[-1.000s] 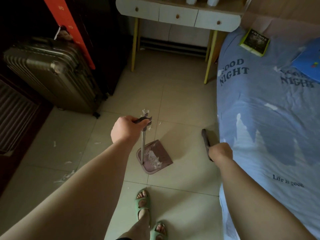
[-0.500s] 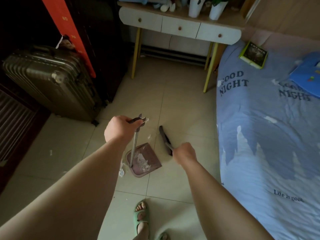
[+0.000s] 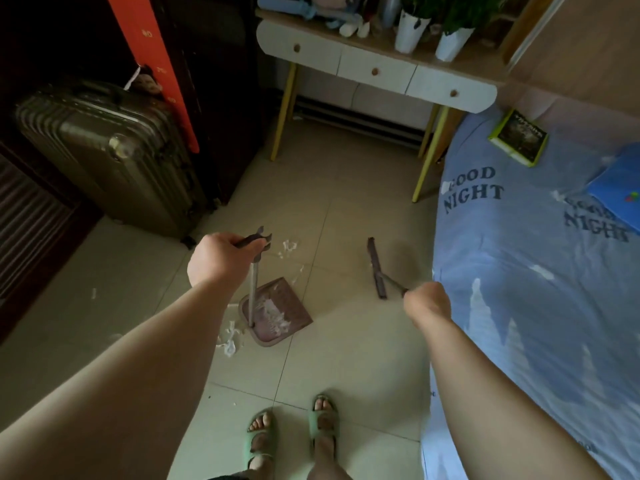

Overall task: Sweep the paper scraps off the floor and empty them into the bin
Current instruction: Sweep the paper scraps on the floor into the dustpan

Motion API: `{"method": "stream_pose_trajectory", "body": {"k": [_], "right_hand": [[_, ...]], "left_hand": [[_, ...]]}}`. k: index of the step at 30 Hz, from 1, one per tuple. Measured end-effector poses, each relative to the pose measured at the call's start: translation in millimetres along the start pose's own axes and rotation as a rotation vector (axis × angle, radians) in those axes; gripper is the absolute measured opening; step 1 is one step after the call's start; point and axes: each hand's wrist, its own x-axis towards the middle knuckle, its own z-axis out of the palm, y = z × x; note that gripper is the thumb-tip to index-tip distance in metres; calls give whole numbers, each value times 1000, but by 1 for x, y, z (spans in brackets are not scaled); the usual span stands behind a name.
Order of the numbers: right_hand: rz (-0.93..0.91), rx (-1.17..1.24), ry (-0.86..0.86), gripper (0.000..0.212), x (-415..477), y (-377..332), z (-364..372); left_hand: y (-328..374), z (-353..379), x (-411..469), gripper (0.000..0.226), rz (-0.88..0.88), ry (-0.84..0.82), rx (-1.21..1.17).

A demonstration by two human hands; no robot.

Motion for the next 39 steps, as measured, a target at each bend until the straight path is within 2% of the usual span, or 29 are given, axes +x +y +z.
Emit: {"method": "stream_pose_trajectory", "body": {"k": [7, 14, 19, 22, 29, 36, 39], "right_hand": [[-22, -129, -42, 32, 46, -15, 7], [-211, -176, -152, 36, 61, -69, 41], [-375, -291, -270, 30, 48, -93, 68], [-467, -350, -327, 27, 32, -99, 78], [-588, -459, -400, 25, -19, -87, 89], [-684, -556, -446, 15, -94, -56, 112], [-719, -595, -455, 5, -137, -37, 125]], "left_hand": [[3, 7, -7, 37, -108, 125, -28], [-7, 1, -18, 36, -212, 228, -46], [-25, -8, -33, 30, -280, 285, -62], [-37, -16, -43, 24, -314, 301, -83], [-75, -45, -72, 26, -360, 352, -113], [-128, -88, -114, 32, -396, 376, -131], [-158, -108, -137, 32, -411, 381, -143]]}}
